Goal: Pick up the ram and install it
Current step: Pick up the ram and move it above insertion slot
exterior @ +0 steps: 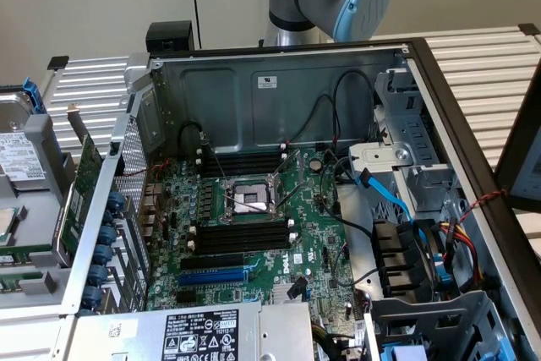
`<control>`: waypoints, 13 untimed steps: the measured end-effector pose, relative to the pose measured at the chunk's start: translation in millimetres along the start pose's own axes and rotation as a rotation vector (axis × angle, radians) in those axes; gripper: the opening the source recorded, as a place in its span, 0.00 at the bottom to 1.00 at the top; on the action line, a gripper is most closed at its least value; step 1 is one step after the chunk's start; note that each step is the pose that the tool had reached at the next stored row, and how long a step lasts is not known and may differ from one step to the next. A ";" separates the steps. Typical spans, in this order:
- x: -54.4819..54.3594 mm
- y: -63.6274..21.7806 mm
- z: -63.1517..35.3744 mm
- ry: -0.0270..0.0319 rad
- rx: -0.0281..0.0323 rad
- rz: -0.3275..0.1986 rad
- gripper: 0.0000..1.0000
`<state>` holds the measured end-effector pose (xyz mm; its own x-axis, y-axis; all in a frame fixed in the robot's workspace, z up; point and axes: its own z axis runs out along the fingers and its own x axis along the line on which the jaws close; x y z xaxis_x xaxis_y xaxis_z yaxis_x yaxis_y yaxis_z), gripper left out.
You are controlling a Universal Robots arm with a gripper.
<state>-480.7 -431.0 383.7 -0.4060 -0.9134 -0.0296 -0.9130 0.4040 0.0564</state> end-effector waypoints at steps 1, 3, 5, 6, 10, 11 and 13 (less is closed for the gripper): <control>0.0 0.0 0.0 0.0010 -0.0005 -0.018 0.10; 0.0 0.0 0.0 0.0036 -0.0013 -0.053 0.10; 0.0 0.0 0.0 0.0073 -0.0014 -0.089 0.10; 0.0 0.0 0.1 0.0089 -0.0009 -0.107 0.10; 0.0 0.0 0.2 0.0180 0.0042 -0.173 0.10; 0.0 0.1 0.3 0.0200 0.0076 -0.188 0.10; -0.1 0.0 0.5 0.0196 0.0239 -0.208 0.10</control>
<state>-480.7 -430.9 383.2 -0.2077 -0.9780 -0.0187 -0.9779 0.2072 0.0274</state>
